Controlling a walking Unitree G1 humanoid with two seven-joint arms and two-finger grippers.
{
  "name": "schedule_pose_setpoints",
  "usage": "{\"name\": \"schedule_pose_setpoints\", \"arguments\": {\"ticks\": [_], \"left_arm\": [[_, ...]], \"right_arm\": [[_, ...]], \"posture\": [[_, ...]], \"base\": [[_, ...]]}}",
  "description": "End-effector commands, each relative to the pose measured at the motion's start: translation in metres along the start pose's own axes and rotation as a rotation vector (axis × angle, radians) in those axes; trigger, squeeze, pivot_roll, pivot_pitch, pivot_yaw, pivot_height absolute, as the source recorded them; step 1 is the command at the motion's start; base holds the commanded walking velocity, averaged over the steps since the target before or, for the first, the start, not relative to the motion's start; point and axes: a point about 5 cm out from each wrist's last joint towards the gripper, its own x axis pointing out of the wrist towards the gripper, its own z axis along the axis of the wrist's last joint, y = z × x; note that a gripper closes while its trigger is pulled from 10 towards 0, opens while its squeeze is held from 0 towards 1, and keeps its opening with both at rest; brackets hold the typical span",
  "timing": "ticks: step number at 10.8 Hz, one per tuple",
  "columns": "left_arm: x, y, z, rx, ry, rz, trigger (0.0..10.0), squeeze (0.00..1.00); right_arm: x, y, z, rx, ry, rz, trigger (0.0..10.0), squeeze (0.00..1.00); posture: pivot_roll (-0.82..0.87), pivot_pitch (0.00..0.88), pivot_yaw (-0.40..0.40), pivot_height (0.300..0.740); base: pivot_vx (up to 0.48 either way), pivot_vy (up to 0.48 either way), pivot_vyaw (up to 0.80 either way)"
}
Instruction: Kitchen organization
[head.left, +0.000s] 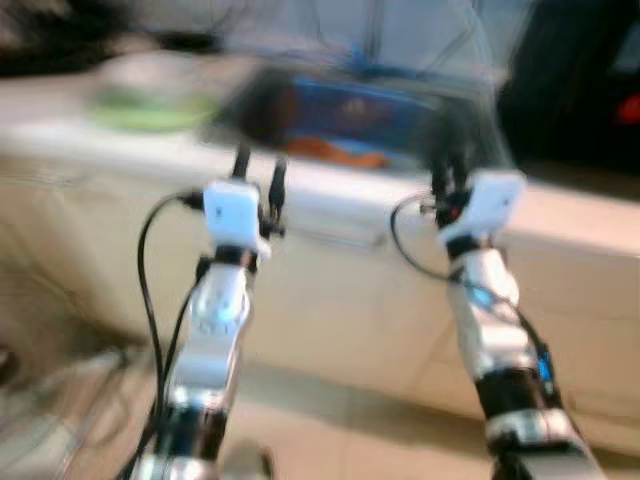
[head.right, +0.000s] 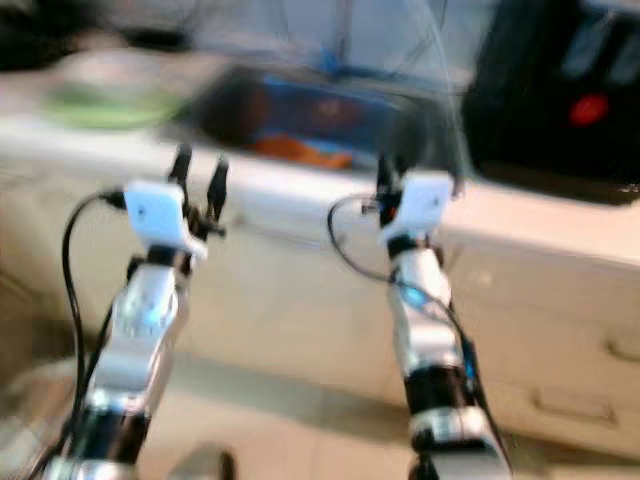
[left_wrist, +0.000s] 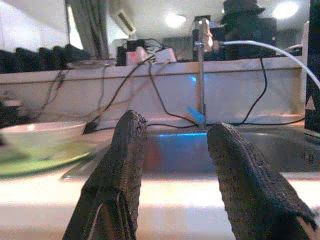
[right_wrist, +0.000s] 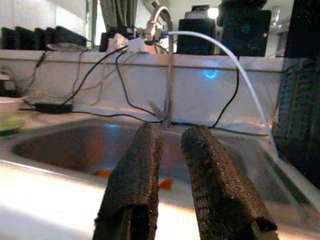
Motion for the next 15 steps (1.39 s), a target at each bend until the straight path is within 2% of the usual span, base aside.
{"name": "schedule_pose_setpoints", "arguments": {"ticks": [1,3,4,5,6,7,8,10,12,14,15], "left_arm": [[0.003,-0.003,0.005,-0.005,-0.019,-0.011,10.0,0.00],[0.002,-0.001,0.002,-0.006,-0.006,-0.004,10.0,0.00],[-0.001,-0.002,-0.008,-0.012,0.057,-0.020,10.0,0.00],[-0.018,-0.002,-0.042,-0.051,0.210,-0.051,10.0,0.00],[-0.039,0.006,-0.072,-0.056,0.333,-0.035,10.0,0.00],[-0.087,0.023,-0.122,-0.049,0.598,-0.001,10.0,0.00],[-0.116,0.029,-0.143,-0.057,0.741,0.019,10.0,0.00],[-0.188,0.037,-0.174,-0.029,1.038,0.047,10.0,0.00],[-0.242,0.042,-0.186,-0.061,1.257,0.114,10.0,0.00],[-0.255,0.046,-0.187,-0.087,1.297,0.164,10.0,0.00],[-0.255,0.046,-0.187,-0.084,1.295,0.166,10.0,0.00]], "right_arm": [[0.001,-0.004,0.001,-0.007,-0.002,-0.009,10.0,0.00],[0.001,-0.004,0.000,-0.007,0.005,-0.005,10.0,0.00],[-0.001,-0.004,-0.005,-0.011,0.026,-0.001,10.0,0.00],[-0.009,-0.007,-0.024,-0.023,0.109,0.002,10.0,0.00],[-0.020,-0.010,-0.044,-0.028,0.204,0.006,10.0,0.00],[-0.053,-0.021,-0.084,-0.027,0.417,-0.013,10.0,0.00],[-0.075,-0.025,-0.104,0.005,0.543,-0.010,10.0,0.00],[-0.155,-0.030,-0.152,-0.002,0.940,0.051,10.0,0.00],[-0.216,-0.035,-0.170,-0.033,1.196,0.032,10.0,0.00],[-0.234,-0.035,-0.172,0.000,1.262,0.032,10.0,0.00],[-0.238,-0.036,-0.173,-0.003,1.281,0.026,10.0,0.00]], "posture": [[0.21,0.049,-0.070,0.725],[0.22,0.054,-0.075,0.725],[0.22,0.059,-0.079,0.725],[0.23,0.061,-0.080,0.725],[0.22,0.063,-0.081,0.725],[0.22,0.063,-0.081,0.725],[0.21,0.063,-0.085,0.725],[0.21,0.066,-0.086,0.725],[0.22,0.067,-0.092,0.725],[0.21,0.070,-0.090,0.725],[0.21,0.068,-0.091,0.725]], "base": [[-0.266,0.000,0.00],[-0.127,0.000,0.00],[0.000,0.000,0.00],[0.000,0.000,0.00],[0.000,0.000,0.00],[0.000,0.000,0.00],[0.000,0.000,0.00],[0.000,0.000,0.00],[0.000,0.000,0.00],[0.000,0.000,0.00],[0.000,0.000,0.00]]}}
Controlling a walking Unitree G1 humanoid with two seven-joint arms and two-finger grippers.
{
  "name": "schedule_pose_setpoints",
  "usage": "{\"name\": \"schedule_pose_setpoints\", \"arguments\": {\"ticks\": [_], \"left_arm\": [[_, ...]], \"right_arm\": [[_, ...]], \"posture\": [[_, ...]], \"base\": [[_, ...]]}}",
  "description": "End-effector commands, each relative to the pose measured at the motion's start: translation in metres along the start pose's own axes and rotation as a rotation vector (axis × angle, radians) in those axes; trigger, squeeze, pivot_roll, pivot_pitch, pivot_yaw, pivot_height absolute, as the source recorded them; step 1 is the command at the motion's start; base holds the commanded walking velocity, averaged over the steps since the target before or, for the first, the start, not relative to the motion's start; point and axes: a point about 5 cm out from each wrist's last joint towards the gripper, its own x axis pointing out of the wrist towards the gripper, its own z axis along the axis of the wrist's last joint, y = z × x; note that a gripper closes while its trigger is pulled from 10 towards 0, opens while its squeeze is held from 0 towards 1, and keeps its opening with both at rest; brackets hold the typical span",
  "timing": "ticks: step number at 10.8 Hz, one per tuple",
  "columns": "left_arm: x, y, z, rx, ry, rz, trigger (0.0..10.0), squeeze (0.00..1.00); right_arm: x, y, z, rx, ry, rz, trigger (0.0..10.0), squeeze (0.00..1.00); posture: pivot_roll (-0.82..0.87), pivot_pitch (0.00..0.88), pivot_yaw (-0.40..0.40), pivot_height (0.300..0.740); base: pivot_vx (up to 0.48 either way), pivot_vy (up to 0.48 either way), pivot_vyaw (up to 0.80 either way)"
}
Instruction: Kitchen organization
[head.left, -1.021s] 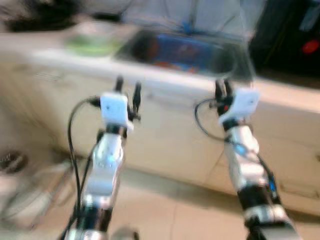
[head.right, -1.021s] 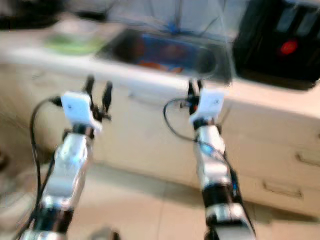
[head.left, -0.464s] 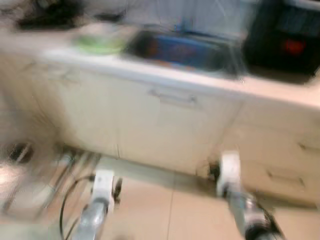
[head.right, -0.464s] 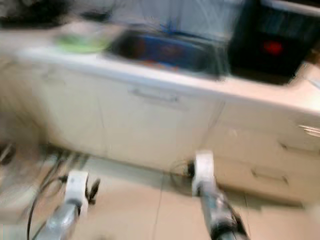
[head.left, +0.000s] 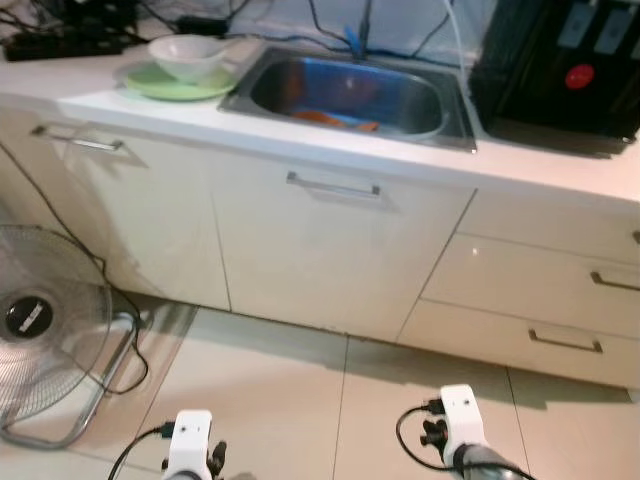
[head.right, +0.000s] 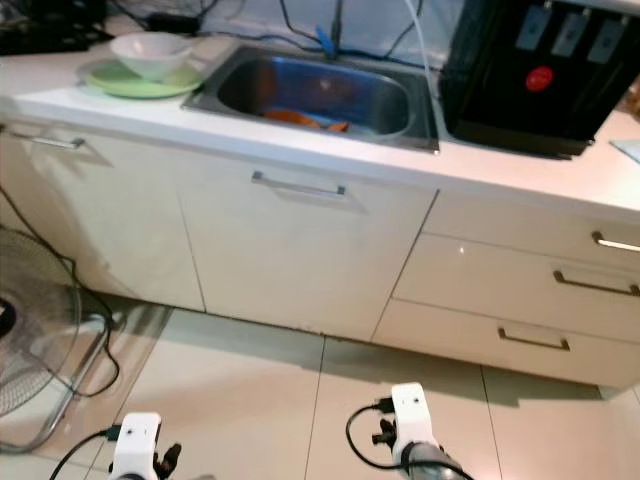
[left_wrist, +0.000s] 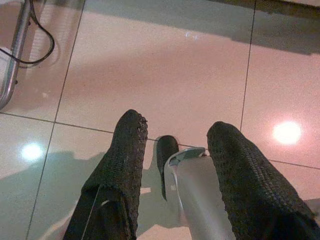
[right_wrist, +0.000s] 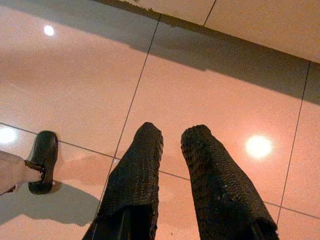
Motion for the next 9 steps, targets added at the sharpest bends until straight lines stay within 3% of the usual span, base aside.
{"name": "schedule_pose_setpoints", "arguments": {"ticks": [1,9], "left_arm": [[0.0004,0.0000,-0.0001,-0.010,0.001,0.007,10.0,0.00],[0.0008,0.0005,-0.0015,0.006,0.017,0.012,10.0,0.00]], "right_arm": [[-0.0029,-0.0046,-0.0114,-0.011,0.049,-0.017,10.0,0.00],[-0.0021,0.0023,-0.0145,0.009,0.062,-0.020,10.0,0.00]], "posture": [[0.21,0.065,-0.089,0.725],[0.22,0.034,-0.079,0.725]], "base": [[0.000,0.000,0.00],[0.359,0.000,-0.13]]}}
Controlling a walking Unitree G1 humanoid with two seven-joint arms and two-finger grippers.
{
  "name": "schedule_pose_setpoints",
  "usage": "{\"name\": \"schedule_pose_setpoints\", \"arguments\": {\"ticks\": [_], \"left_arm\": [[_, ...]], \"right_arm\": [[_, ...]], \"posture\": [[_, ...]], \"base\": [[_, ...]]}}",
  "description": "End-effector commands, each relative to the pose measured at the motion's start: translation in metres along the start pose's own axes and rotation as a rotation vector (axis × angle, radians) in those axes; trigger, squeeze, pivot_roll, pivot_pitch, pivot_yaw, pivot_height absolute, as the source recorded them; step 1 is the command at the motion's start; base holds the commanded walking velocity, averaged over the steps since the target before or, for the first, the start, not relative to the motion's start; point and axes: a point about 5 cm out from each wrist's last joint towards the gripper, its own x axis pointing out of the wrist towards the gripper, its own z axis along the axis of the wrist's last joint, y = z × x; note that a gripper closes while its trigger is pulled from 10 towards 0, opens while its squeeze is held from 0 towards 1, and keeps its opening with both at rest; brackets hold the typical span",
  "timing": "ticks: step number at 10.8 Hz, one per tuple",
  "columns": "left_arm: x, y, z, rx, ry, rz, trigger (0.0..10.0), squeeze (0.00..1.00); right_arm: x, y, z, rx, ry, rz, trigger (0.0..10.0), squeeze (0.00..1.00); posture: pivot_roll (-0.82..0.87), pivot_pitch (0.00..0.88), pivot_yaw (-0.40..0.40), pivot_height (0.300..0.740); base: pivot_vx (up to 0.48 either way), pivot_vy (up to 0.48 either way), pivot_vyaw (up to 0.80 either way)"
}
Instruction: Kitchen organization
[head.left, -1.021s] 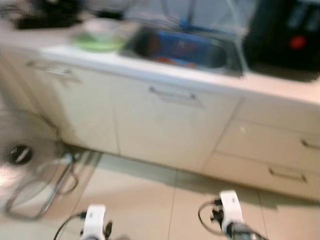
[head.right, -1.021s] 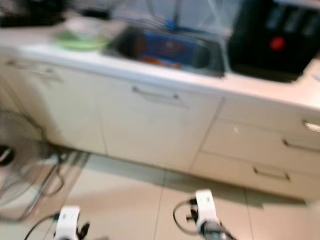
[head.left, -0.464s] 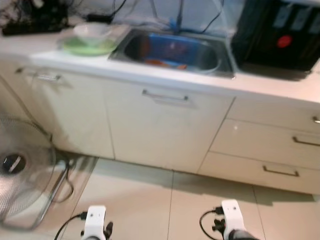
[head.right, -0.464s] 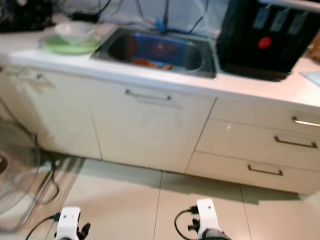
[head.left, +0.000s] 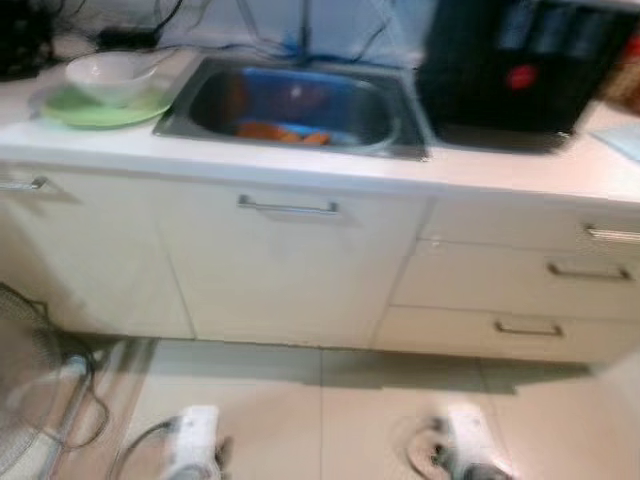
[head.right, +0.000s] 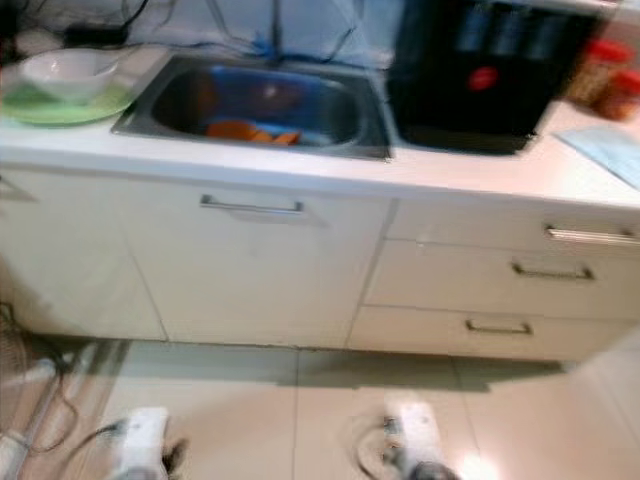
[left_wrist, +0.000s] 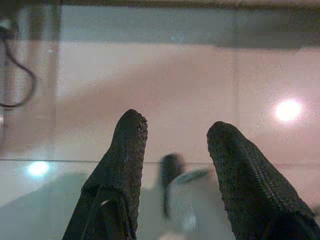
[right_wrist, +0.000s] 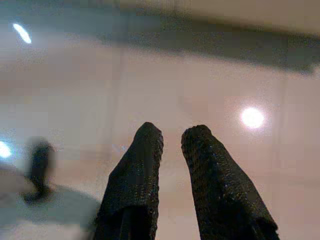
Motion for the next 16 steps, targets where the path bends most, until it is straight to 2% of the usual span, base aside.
{"name": "schedule_pose_setpoints", "arguments": {"ticks": [1,16], "left_arm": [[0.0034,-0.0121,0.0115,0.004,-0.037,-0.029,10.0,0.00],[0.0042,-0.0135,0.0133,-0.003,-0.038,-0.026,10.0,0.00]], "right_arm": [[-0.0059,-0.0181,-0.0134,0.005,0.041,-0.050,10.0,0.00],[-0.0058,-0.0187,-0.0135,0.003,0.048,-0.052,10.0,0.00]], "posture": [[0.22,0.034,-0.079,0.725],[0.22,0.062,-0.078,0.725]], "base": [[0.379,0.000,0.00],[0.375,0.000,0.00]]}}
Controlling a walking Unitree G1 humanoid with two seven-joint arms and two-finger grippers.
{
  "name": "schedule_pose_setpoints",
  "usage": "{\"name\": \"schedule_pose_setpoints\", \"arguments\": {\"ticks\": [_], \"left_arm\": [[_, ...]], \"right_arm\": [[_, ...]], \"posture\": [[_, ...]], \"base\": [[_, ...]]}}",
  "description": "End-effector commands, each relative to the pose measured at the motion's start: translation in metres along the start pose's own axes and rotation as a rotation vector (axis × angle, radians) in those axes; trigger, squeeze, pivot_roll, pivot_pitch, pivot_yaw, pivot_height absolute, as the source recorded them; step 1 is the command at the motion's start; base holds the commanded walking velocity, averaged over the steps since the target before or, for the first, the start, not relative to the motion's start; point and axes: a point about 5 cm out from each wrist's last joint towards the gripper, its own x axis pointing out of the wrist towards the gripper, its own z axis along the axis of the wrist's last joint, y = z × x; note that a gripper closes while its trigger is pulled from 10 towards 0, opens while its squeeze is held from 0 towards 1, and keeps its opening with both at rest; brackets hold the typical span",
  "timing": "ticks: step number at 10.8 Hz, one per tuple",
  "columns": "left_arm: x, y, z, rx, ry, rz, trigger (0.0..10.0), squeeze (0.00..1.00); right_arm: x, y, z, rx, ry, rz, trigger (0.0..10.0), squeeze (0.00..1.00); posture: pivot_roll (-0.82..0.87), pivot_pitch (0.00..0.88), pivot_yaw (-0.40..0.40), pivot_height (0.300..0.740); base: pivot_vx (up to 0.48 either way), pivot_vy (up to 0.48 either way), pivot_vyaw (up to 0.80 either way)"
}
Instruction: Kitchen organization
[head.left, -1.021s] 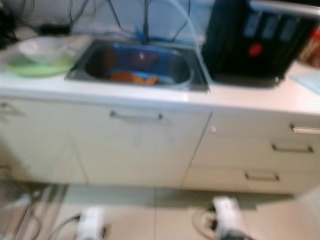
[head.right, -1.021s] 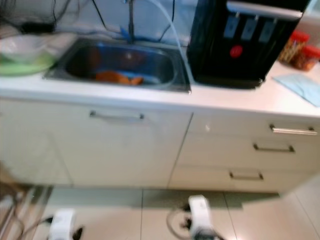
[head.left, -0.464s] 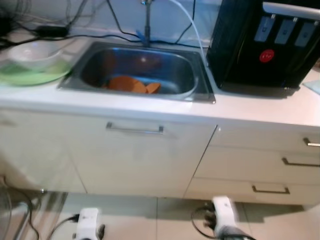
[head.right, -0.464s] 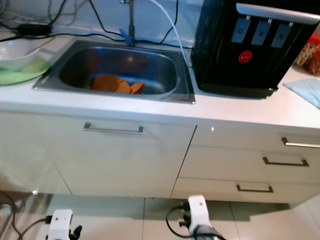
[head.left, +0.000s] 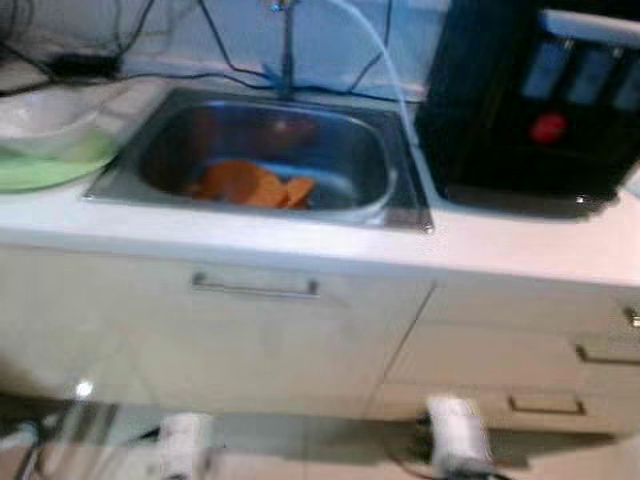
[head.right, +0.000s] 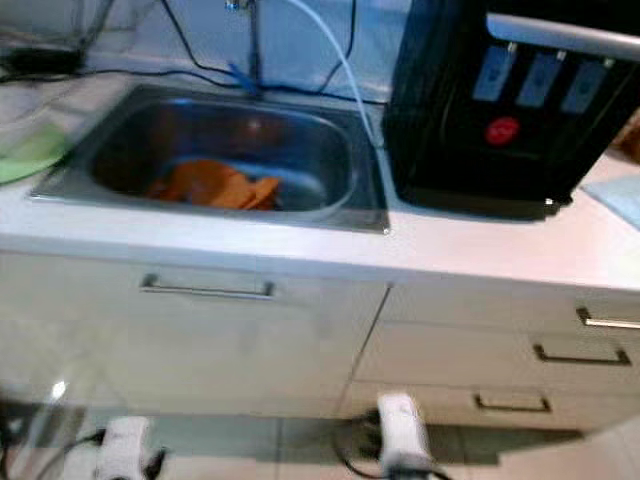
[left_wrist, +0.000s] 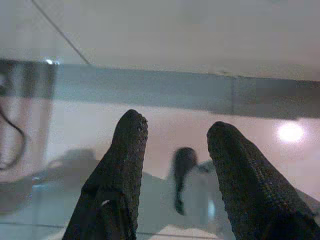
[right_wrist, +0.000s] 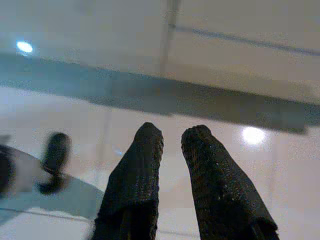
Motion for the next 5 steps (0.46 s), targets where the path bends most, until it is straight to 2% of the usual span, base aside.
{"name": "schedule_pose_setpoints", "arguments": {"ticks": [1,3,5], "left_arm": [[0.0015,-0.0137,0.0019,-0.005,-0.003,-0.030,10.0,0.00],[0.0014,-0.0138,0.0019,-0.012,-0.006,-0.032,10.0,0.00],[0.0013,-0.0126,0.0018,-0.009,-0.005,-0.028,10.0,0.00]], "right_arm": [[-0.0048,-0.0184,-0.0080,-0.005,0.024,-0.049,10.0,0.00],[-0.0045,-0.0175,-0.0068,-0.037,0.020,-0.036,10.0,0.00],[-0.0051,-0.0161,-0.0114,-0.065,0.040,-0.037,10.0,0.00]], "posture": [[0.22,0.062,-0.079,0.725],[0.22,0.061,-0.077,0.725],[0.22,0.061,-0.077,0.725]], "base": [[0.000,0.000,0.00],[0.000,0.000,0.00],[0.000,0.000,0.72]]}}
